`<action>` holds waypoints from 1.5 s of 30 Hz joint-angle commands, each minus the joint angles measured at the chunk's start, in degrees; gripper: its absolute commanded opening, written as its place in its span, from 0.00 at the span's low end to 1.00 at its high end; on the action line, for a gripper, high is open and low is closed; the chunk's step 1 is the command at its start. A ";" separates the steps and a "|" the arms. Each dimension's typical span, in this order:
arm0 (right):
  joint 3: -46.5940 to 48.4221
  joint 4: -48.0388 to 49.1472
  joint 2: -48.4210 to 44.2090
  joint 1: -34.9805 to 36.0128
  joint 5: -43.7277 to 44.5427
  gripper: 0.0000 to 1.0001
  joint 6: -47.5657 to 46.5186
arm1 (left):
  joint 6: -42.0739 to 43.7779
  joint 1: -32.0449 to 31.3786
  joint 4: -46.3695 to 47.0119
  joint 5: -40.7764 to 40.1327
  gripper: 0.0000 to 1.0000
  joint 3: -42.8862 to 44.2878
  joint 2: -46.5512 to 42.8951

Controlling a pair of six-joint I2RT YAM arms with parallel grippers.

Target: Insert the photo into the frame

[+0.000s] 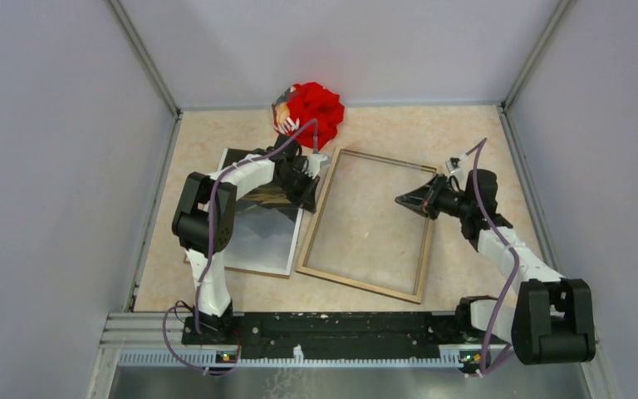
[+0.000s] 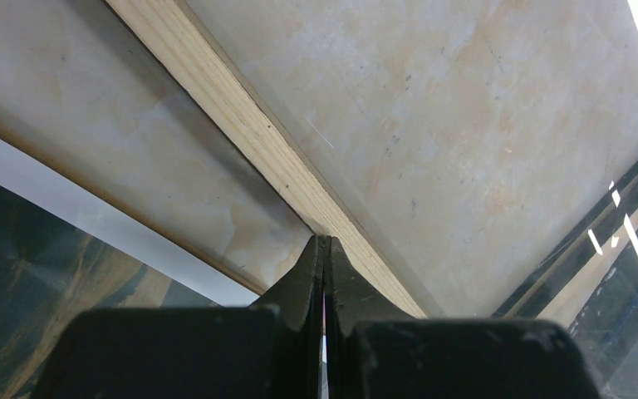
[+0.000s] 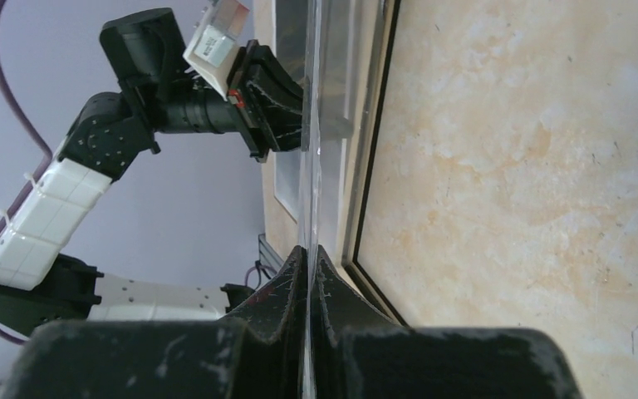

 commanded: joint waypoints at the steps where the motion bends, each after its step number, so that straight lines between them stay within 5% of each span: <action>1: -1.42 -0.28 0.25 1.27 0.67 0.00 -0.64 | 1.51 -0.62 -0.89 0.75 0.00 -0.39 1.66; 45: 1.76 -16.87 0.35 -1.99 5.55 0.00 -14.81 | 1.52 -0.63 -1.05 1.89 0.00 0.17 2.41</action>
